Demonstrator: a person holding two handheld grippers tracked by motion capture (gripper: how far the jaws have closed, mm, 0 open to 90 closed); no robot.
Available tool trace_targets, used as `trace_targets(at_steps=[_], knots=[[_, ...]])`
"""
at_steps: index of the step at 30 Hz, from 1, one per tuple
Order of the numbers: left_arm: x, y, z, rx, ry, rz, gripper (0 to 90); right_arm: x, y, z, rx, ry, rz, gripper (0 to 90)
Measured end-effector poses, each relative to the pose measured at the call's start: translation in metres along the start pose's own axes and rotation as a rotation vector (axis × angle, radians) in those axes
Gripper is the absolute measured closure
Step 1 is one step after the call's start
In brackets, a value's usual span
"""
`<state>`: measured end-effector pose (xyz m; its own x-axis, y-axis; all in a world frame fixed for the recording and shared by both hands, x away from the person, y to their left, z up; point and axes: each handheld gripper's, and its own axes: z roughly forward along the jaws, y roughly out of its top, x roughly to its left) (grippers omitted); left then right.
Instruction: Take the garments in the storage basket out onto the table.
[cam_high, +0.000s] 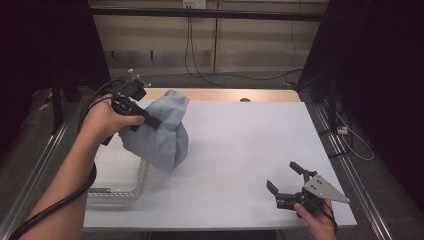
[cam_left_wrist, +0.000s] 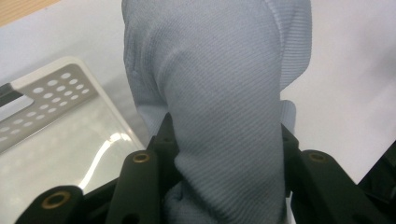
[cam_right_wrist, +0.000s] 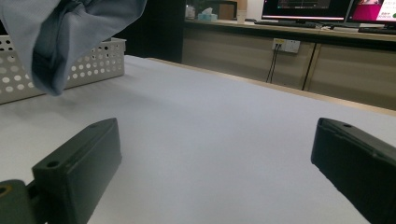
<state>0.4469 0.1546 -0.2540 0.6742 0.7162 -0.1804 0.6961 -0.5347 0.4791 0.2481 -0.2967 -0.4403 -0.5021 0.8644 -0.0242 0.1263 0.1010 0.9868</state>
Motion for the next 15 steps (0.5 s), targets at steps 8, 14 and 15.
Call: trace_targets(at_steps=[8,14,15], knots=[[-0.009,0.004,0.006,-0.011,-0.021,0.025,58.9,0.000,0.000,0.000,0.000,0.000,-0.001,1.2],[-0.017,0.008,0.013,-0.025,-0.027,0.052,58.8,0.000,0.000,0.000,0.000,0.000,0.000,1.2],[-0.019,0.008,0.014,-0.027,-0.025,0.059,58.8,0.000,0.000,0.000,0.000,0.000,0.000,1.2]])
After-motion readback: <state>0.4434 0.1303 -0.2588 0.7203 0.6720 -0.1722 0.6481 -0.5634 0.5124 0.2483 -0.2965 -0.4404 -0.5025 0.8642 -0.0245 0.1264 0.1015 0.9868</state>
